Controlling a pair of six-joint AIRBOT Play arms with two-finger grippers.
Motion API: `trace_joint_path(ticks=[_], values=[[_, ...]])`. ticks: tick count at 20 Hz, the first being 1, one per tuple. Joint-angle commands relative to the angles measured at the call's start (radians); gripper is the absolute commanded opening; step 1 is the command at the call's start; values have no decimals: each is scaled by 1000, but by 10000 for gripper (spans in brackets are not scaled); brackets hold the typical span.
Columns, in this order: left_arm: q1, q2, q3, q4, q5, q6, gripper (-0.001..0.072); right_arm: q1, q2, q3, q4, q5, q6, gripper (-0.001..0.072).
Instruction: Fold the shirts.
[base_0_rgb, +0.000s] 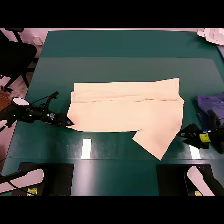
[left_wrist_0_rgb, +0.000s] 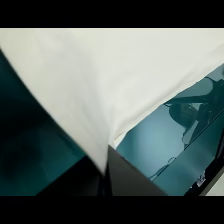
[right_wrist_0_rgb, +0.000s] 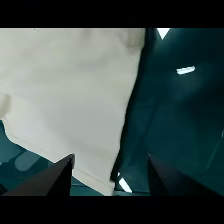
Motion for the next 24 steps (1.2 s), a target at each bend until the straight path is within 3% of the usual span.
trace_joint_path(ticks=[1,14,15,17,18,22,24], values=[[-1,1,4,-11,-7,1,23,31,-72,-38,13,-49,-25,529],[-1,1,4,-16,-10,0,23,203,-271,-38,174,-259,-60,513],[-1,1,4,-16,-10,0,23,216,-270,-37,188,-259,-61,423],[-1,1,4,-33,-14,1,23,240,-239,-37,189,-258,-60,56],[-1,1,4,-51,-26,2,22,249,-210,-37,189,-258,-60,22],[-1,43,6,-134,-142,54,20,229,-32,-37,203,-228,-60,21],[-1,123,6,-127,-135,58,19,192,63,-35,247,-229,-60,21]])
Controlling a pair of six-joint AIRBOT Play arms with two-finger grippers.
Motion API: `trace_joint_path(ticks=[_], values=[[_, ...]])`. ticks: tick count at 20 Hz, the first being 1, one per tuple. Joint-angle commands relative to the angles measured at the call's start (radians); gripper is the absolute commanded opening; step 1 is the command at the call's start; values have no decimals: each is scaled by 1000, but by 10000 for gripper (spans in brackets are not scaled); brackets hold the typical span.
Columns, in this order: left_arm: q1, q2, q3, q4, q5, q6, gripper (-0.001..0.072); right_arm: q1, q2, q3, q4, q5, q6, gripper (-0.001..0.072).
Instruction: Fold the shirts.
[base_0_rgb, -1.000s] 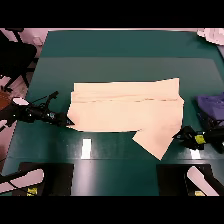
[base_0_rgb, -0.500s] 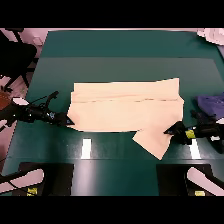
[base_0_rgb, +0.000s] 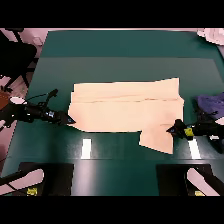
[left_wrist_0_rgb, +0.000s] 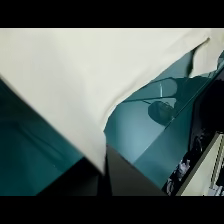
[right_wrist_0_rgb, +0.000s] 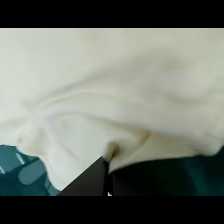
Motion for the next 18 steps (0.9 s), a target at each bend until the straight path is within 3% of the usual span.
trace_joint_path(ticks=[1,6,10,14,18], values=[[0,114,1,-26,-20,33,19,-50,153,14,84,17,2,21],[0,307,2,-67,80,40,20,-95,159,177,175,17,1,20],[0,307,8,-117,201,51,21,-61,-23,341,181,23,-53,20],[0,301,8,-164,362,120,22,47,-228,502,179,-2,-88,21],[-33,292,6,-182,581,153,23,81,-426,663,178,-19,-93,21]])
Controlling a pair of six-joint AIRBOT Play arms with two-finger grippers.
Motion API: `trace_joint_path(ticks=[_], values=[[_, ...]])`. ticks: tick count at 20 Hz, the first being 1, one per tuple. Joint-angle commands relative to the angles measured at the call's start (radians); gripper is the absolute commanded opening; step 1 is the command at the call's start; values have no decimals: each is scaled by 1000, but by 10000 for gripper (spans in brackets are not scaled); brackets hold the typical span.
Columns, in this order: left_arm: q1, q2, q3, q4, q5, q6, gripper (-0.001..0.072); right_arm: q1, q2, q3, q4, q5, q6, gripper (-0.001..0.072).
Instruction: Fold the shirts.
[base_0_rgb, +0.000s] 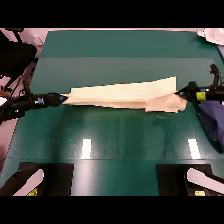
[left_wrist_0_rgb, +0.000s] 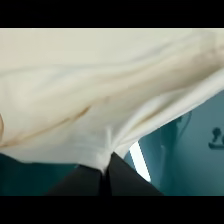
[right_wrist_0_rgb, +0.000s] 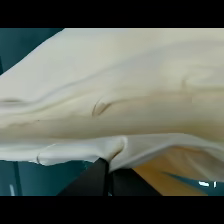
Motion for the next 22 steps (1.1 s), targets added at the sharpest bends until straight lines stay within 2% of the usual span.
trace_joint_path(ticks=[1,3,6,9,14,22], values=[[-55,-12,0,-21,218,69,22,27,-168,145,1,-13,-12,21],[-148,-52,0,-10,278,129,23,23,-243,214,0,5,-13,21],[-225,-115,0,16,398,130,23,18,-348,321,2,17,-32,21],[-231,-157,-2,31,473,130,23,19,-445,435,2,70,-38,21],[-231,-212,-2,96,523,130,22,19,-529,491,0,82,-38,21],[-231,-285,-2,119,550,131,24,19,-592,491,2,100,-52,22]])
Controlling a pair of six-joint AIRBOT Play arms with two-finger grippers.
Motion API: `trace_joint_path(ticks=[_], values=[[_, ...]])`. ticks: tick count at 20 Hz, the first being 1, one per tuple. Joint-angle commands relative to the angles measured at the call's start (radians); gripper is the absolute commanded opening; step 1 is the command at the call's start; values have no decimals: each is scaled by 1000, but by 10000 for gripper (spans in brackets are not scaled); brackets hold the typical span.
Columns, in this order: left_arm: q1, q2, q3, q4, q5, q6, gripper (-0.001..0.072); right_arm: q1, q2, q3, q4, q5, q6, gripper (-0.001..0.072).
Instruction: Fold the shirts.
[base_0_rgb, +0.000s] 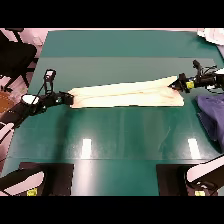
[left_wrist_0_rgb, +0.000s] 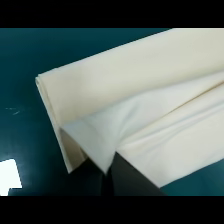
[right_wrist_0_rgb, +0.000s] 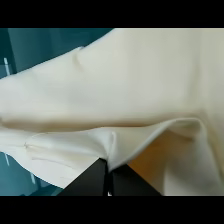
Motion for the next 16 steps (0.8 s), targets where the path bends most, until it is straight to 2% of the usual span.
trace_joint_path(ticks=[1,4,5,6,7,8,10,11,12,14,16], values=[[0,-19,0,11,21,3,24,-1,-14,3,0,-3,-16,21],[0,-19,0,10,22,8,30,-1,-14,3,1,-4,-18,22],[0,-19,0,10,29,8,238,-1,-14,3,1,-4,-24,24],[0,-19,0,10,37,7,395,-1,-14,3,1,-4,-26,58],[0,-19,0,11,44,8,361,-1,-14,3,2,-4,-27,193],[0,-19,0,12,49,8,361,-1,-14,3,2,-4,-32,322],[0,-19,0,14,51,7,363,-1,-14,3,2,0,-32,337],[0,-19,2,14,49,7,441,-1,-11,3,2,6,-32,342],[0,-17,9,14,43,-8,580,-2,-4,3,2,8,-32,365],[0,1,25,20,21,-27,582,-11,22,3,1,8,-32,563],[0,26,71,55,-59,-28,582,-26,60,3,0,7,-32,573]])
